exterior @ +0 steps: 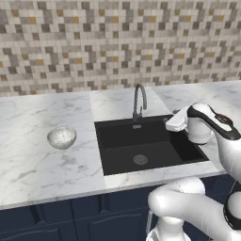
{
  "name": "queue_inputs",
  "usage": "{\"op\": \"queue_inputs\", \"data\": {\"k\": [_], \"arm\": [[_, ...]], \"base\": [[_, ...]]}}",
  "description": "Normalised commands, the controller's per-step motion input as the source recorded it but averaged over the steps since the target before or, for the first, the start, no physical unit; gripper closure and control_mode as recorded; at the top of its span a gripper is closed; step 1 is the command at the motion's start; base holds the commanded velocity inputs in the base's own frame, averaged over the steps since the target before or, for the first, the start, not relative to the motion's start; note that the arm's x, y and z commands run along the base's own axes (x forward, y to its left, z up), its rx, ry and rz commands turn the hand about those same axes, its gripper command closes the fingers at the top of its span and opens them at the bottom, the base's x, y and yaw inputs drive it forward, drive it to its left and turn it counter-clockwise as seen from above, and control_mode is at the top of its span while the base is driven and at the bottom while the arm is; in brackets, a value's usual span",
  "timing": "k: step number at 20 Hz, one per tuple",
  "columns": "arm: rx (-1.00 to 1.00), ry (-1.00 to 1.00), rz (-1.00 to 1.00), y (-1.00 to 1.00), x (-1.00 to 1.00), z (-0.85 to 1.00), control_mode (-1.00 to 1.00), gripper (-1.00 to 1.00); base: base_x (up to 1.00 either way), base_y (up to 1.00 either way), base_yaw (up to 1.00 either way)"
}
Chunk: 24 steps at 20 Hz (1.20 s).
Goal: Rinse each bowl for a few seconds and place them down in the sink or on the counter.
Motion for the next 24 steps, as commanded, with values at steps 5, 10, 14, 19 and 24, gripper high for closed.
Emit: {"op": "queue_inputs", "data": {"k": [5,10,14,19,24], "arm": [[0.01,0.01,0.00,0.06,0.28,-0.01,-1.00,-1.00],[0.02,0.00,0.01,0.07,0.26,-0.03,-1.00,-1.00],[0.03,0.00,0.00,0.08,0.20,-0.04,-1.00,-1.00],[0.03,-0.01,0.01,0.05,0.20,-0.09,-1.00,-1.00],[0.03,-0.02,0.01,0.02,0.25,-0.09,-1.00,-1.00]], "base": [[0.00,0.00,0.00],[0.00,0.00,0.00],[0.00,0.00,0.00],[0.00,0.00,0.00],[0.00,0.00,0.00]]}}
